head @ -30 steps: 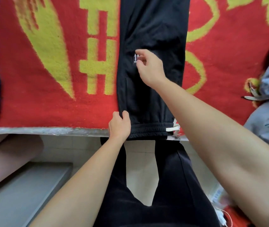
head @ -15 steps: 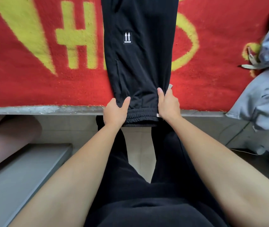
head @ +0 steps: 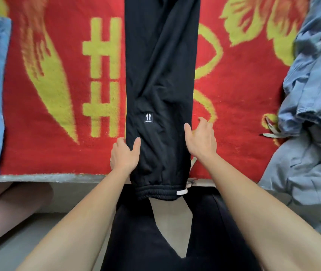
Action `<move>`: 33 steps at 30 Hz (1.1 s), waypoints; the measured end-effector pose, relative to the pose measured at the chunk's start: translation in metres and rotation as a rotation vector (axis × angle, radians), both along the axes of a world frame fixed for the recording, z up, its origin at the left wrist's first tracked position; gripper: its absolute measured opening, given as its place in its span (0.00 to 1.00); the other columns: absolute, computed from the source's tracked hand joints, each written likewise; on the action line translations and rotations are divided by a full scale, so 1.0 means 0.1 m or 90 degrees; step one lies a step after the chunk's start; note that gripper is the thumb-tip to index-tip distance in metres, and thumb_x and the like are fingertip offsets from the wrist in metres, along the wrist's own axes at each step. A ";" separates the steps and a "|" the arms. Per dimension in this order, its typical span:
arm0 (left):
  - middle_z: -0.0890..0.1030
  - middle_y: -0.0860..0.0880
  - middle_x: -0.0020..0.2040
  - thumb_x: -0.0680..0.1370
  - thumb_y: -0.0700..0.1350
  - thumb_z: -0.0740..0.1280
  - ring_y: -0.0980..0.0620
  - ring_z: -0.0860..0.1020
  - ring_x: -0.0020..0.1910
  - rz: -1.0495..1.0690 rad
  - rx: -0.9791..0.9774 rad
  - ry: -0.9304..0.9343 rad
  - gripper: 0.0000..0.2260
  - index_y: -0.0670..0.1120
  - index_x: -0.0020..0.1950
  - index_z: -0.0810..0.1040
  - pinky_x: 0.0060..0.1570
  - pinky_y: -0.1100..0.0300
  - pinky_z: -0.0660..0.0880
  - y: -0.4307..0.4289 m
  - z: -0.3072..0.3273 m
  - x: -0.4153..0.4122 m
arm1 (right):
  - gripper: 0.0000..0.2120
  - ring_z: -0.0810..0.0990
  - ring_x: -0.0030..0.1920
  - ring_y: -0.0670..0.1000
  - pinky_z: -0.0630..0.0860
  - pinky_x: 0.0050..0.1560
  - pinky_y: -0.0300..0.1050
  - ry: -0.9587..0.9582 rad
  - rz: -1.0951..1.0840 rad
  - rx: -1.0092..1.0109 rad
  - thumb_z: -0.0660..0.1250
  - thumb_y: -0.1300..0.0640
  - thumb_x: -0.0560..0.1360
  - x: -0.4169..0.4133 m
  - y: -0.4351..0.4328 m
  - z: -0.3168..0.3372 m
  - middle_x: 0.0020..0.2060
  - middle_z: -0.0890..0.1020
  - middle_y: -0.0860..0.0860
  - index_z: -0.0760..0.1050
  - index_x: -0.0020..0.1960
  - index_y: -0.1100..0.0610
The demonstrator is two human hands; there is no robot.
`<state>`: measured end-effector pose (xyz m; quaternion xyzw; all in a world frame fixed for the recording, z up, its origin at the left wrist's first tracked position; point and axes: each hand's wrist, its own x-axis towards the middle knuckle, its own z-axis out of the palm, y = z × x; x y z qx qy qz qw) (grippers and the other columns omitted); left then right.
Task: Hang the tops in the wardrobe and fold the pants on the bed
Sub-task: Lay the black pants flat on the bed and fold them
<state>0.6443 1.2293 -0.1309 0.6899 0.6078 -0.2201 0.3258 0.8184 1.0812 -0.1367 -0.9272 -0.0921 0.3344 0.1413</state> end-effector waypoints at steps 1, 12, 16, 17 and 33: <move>0.73 0.43 0.68 0.79 0.65 0.59 0.40 0.71 0.67 -0.003 0.028 -0.027 0.31 0.45 0.72 0.66 0.63 0.45 0.68 0.15 0.02 0.21 | 0.28 0.70 0.69 0.60 0.68 0.65 0.55 -0.015 0.001 0.035 0.58 0.42 0.82 0.22 0.16 0.02 0.68 0.70 0.59 0.63 0.75 0.58; 0.49 0.48 0.82 0.84 0.55 0.55 0.47 0.50 0.80 -0.339 0.213 -0.187 0.24 0.53 0.80 0.56 0.75 0.43 0.53 1.58 -0.47 2.03 | 0.14 0.78 0.60 0.50 0.70 0.62 0.40 -0.047 -0.011 0.286 0.62 0.51 0.80 1.82 1.92 -0.19 0.58 0.81 0.49 0.77 0.63 0.53; 0.40 0.49 0.81 0.84 0.60 0.47 0.49 0.41 0.80 -0.476 0.228 -0.057 0.25 0.61 0.80 0.46 0.73 0.33 0.44 2.08 -0.78 1.96 | 0.11 0.83 0.51 0.53 0.79 0.57 0.52 0.002 -0.030 0.348 0.61 0.54 0.78 1.95 2.48 -0.30 0.42 0.83 0.50 0.79 0.43 0.57; 0.37 0.48 0.81 0.83 0.63 0.44 0.49 0.39 0.80 -0.502 0.239 -0.039 0.25 0.63 0.79 0.42 0.73 0.32 0.42 2.16 -0.85 1.90 | 0.12 0.84 0.48 0.54 0.81 0.54 0.54 0.014 -0.040 0.349 0.62 0.52 0.78 1.96 2.60 -0.33 0.38 0.80 0.51 0.75 0.38 0.57; 0.33 0.48 0.80 0.80 0.66 0.41 0.50 0.34 0.78 -0.482 0.213 -0.132 0.31 0.56 0.79 0.35 0.70 0.33 0.34 2.36 -1.12 1.77 | 0.07 0.85 0.43 0.55 0.82 0.48 0.46 -0.084 -0.038 0.087 0.65 0.52 0.72 2.24 3.00 -0.28 0.43 0.85 0.54 0.76 0.41 0.55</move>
